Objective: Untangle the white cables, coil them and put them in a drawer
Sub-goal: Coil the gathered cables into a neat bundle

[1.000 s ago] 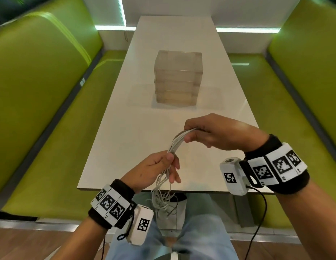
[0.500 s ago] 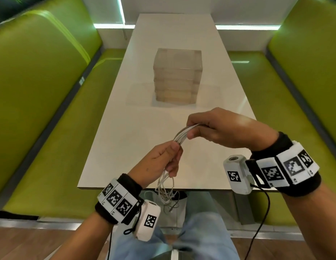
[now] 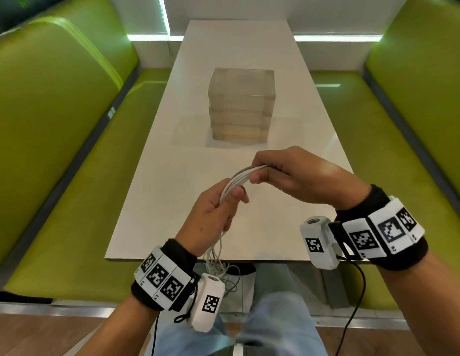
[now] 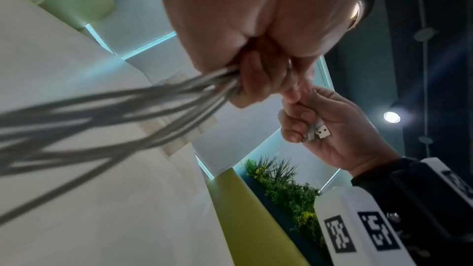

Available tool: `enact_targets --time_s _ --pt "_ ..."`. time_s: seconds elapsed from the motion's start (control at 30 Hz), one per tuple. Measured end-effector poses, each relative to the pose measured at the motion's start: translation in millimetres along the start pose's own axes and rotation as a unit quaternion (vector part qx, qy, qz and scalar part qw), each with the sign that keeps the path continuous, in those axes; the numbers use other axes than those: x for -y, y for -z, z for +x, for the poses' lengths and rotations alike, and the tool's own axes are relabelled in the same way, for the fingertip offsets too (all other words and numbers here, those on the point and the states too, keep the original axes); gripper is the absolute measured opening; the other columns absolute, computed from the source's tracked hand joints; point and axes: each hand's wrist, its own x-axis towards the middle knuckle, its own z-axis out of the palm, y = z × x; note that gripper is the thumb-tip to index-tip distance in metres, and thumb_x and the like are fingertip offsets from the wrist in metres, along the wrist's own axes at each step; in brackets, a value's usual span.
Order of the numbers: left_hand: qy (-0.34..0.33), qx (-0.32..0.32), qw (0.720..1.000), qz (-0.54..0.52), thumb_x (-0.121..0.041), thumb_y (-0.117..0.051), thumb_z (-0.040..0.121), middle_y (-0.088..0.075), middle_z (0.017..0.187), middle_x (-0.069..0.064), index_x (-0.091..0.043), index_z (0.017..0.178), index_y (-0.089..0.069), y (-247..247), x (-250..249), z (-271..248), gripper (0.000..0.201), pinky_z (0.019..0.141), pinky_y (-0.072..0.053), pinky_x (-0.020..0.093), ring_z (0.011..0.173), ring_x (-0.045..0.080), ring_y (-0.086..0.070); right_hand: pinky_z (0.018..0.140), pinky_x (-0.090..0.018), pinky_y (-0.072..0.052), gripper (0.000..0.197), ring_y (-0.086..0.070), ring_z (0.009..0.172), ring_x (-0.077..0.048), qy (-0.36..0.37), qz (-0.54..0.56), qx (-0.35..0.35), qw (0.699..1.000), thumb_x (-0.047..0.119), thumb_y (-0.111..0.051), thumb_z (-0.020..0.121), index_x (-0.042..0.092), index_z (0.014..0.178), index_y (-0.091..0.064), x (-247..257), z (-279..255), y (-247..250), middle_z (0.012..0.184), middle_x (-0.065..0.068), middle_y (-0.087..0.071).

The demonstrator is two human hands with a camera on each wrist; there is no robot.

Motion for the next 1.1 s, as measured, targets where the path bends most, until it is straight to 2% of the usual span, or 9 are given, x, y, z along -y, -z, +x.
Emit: enact_targets --time_s 0.23,0.33,0.43,0.57,0.67,0.77,0.87,0.97,1.1 --pt "-0.090 -0.134 0.986 -0.030 -0.028 -0.038 0.097 -0.051 0.061 -0.006 -0.013 0.079 -0.055 -2 -10 9 0.029 0.047 -0.033 0.022 0.050 0.010 -0.039 0.057 -0.019 -0.045 0.022 -0.052 0.055 -0.007 -0.066 0.166 0.092 0.980 0.024 -0.045 0.097 0.014 0.080 -0.055 9 -4 -23 0.064 0.005 -0.056" --pt "-0.094 -0.166 0.980 -0.063 -0.025 -0.037 0.100 -0.070 0.103 0.004 -0.009 0.089 -0.058 -6 -8 12 0.028 0.074 -0.053 0.032 0.084 0.021 -0.065 0.057 -0.020 -0.045 0.020 -0.051 0.058 -0.007 -0.067 0.163 0.030 0.984 0.027 -0.042 0.098 0.019 0.082 -0.052 15 0 -47 0.068 0.005 -0.055" --pt "-0.060 -0.181 0.974 -0.124 -0.023 -0.039 0.098 -0.066 0.121 0.003 -0.009 0.090 -0.055 -7 -8 11 0.023 0.094 -0.051 0.036 0.112 0.019 -0.063 0.059 -0.019 -0.041 0.019 -0.049 0.057 -0.004 -0.074 0.158 -0.004 0.985 0.028 -0.042 0.099 0.011 0.096 -0.050 19 4 -69 0.067 0.006 -0.053" --pt "-0.043 -0.169 0.972 -0.158 -0.022 -0.037 0.101 -0.071 0.106 0.012 -0.018 0.104 -0.050 0 -13 9 0.015 0.078 -0.055 0.035 0.103 0.025 -0.068 0.055 -0.014 -0.038 0.015 -0.051 0.053 0.005 -0.072 0.159 0.017 0.985 0.023 -0.042 0.100 0.012 0.092 -0.050 21 6 -86 0.062 0.016 -0.048" --pt "-0.042 -0.167 0.972 -0.161 -0.020 -0.038 0.101 -0.067 0.073 0.003 -0.014 0.099 -0.058 3 -14 10 0.021 0.078 -0.055 0.033 0.074 0.021 -0.068 0.059 -0.023 -0.041 0.025 -0.048 0.053 -0.002 -0.059 0.199 0.031 0.978 0.026 -0.045 0.098 0.026 0.073 -0.045 24 5 -93 0.063 0.008 -0.050" --pt "-0.018 -0.168 0.967 -0.189 -0.018 -0.036 0.101 -0.050 0.060 -0.003 -0.011 0.083 -0.054 0 -15 9 0.027 0.078 -0.053 0.030 0.056 0.012 -0.052 0.076 -0.031 -0.044 0.021 -0.051 0.077 -0.016 -0.035 0.200 0.041 0.978 0.029 -0.045 0.098 0.017 0.085 -0.057 21 4 -99 0.083 -0.004 -0.054" --pt "0.021 -0.131 0.954 -0.268 -0.013 -0.030 0.103 -0.041 0.059 -0.003 -0.012 0.080 -0.049 2 -17 8 0.030 0.065 -0.050 0.024 0.049 0.010 -0.039 0.091 -0.019 -0.036 0.021 -0.041 0.102 -0.011 -0.019 0.203 0.037 0.978 0.023 -0.047 0.097 0.020 0.079 -0.056 15 1 -100 0.099 0.012 -0.044" --pt "0.047 -0.103 0.949 -0.294 -0.004 -0.029 0.099 -0.037 0.058 -0.001 -0.012 0.078 -0.049 5 -20 8 0.030 0.064 -0.048 0.025 0.048 0.012 -0.036 0.074 -0.018 -0.040 0.023 -0.049 0.076 0.003 -0.013 0.252 0.054 0.966 0.020 -0.043 0.099 0.011 0.086 -0.059 9 -2 -98 0.081 0.015 -0.049" --pt "0.067 -0.055 0.957 -0.276 -0.011 -0.035 0.098 -0.033 0.054 -0.003 -0.015 0.074 -0.053 11 -21 6 0.030 0.061 -0.031 0.033 0.045 0.013 -0.036 0.078 -0.037 -0.054 0.021 -0.064 0.073 -0.028 -0.019 0.415 0.082 0.906 0.014 -0.043 0.098 0.007 0.092 -0.061 6 -9 -103 0.070 0.004 -0.063"
